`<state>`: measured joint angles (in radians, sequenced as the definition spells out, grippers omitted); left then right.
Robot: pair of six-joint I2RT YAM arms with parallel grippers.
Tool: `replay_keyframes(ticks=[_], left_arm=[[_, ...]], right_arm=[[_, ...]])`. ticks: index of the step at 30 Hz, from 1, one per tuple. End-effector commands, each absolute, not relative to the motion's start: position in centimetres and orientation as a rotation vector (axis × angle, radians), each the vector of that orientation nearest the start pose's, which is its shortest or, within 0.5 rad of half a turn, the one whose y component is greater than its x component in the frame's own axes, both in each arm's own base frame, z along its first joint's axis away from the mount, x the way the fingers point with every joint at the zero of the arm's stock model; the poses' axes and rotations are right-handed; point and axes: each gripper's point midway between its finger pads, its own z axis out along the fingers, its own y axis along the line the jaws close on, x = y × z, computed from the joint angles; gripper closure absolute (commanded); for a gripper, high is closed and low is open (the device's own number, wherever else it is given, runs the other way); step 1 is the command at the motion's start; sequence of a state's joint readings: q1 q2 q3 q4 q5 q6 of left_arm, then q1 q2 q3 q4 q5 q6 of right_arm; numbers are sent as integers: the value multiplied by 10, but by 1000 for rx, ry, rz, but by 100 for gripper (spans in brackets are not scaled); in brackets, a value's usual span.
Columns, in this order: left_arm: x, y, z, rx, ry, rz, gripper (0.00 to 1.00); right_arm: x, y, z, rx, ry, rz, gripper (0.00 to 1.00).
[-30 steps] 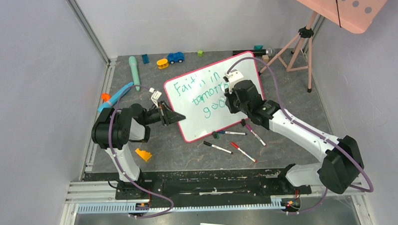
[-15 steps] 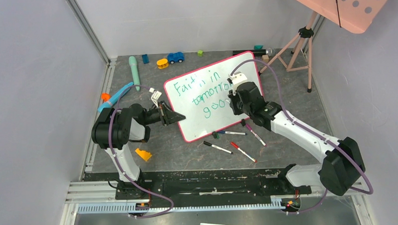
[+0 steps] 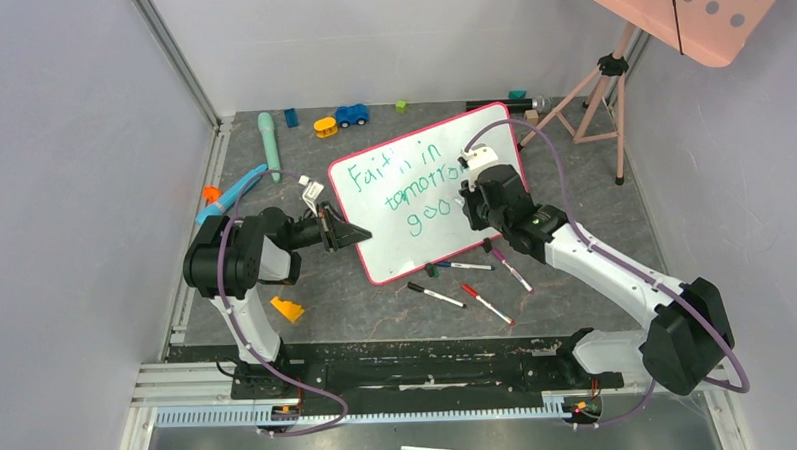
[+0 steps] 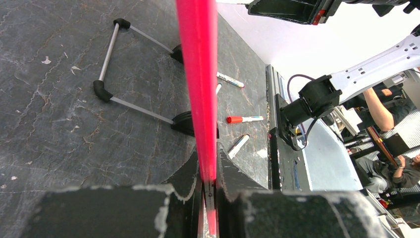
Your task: Write a sentence on the whiteboard
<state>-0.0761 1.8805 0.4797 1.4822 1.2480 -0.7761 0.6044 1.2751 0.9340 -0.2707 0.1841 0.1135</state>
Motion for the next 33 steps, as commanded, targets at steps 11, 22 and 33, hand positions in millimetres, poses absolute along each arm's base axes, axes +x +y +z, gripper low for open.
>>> replay_keyframes(ticks=[11, 22, 33], left_arm=[[282, -203, 124, 732, 1576, -1502, 98], [282, -203, 124, 733, 1576, -1502, 98], [282, -203, 125, 732, 1574, -1499, 98]], right_arm=[[336, 180, 179, -391, 2095, 134, 100], [342, 188, 178, -408, 2104, 154, 100], [336, 195, 174, -436, 2109, 207, 100]])
